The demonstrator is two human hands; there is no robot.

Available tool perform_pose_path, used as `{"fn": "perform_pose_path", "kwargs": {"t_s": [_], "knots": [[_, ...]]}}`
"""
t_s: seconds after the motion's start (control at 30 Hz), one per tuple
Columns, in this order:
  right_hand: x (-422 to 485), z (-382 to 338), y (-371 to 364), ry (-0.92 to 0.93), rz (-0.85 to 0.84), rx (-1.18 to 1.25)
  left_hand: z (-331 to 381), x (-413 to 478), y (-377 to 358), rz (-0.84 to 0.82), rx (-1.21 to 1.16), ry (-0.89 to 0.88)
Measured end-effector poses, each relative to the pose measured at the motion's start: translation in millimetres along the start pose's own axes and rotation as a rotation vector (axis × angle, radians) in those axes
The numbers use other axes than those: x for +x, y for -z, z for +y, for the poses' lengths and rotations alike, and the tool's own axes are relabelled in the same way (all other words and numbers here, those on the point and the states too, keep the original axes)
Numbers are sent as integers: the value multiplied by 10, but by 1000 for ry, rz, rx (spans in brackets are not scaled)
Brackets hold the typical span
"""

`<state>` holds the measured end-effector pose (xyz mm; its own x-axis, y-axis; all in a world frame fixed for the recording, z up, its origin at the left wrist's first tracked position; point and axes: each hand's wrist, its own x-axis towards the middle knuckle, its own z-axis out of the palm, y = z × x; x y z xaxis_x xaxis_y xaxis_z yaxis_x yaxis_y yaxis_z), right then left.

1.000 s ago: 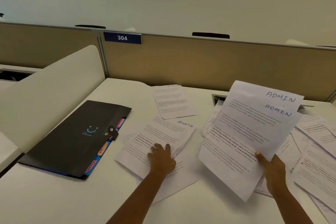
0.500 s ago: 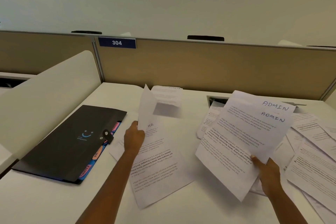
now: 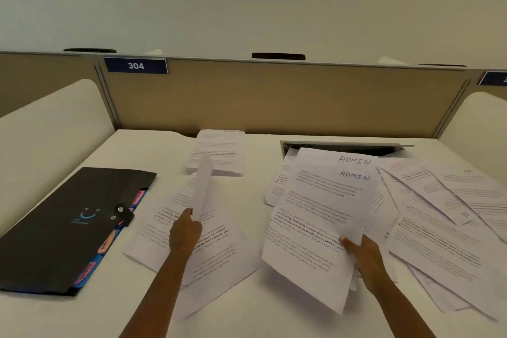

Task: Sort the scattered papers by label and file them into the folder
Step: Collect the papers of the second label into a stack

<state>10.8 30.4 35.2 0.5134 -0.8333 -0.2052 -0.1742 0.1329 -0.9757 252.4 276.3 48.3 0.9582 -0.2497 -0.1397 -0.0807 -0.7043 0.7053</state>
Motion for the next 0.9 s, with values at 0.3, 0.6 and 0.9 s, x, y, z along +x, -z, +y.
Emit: {"fn": "perform_pose_path", "kwargs": {"t_s": [0.3,0.6,0.9], "knots": [[-13,35,175,-62,-116,-81,365,-300,-492,0,-50,-213],[112,43,294,-25,-289,-166,829,-542,-1094,-484,-657,-47],[449,273,875,295,234,-1062,753,-359,-1211,-349,-807,99]]}}
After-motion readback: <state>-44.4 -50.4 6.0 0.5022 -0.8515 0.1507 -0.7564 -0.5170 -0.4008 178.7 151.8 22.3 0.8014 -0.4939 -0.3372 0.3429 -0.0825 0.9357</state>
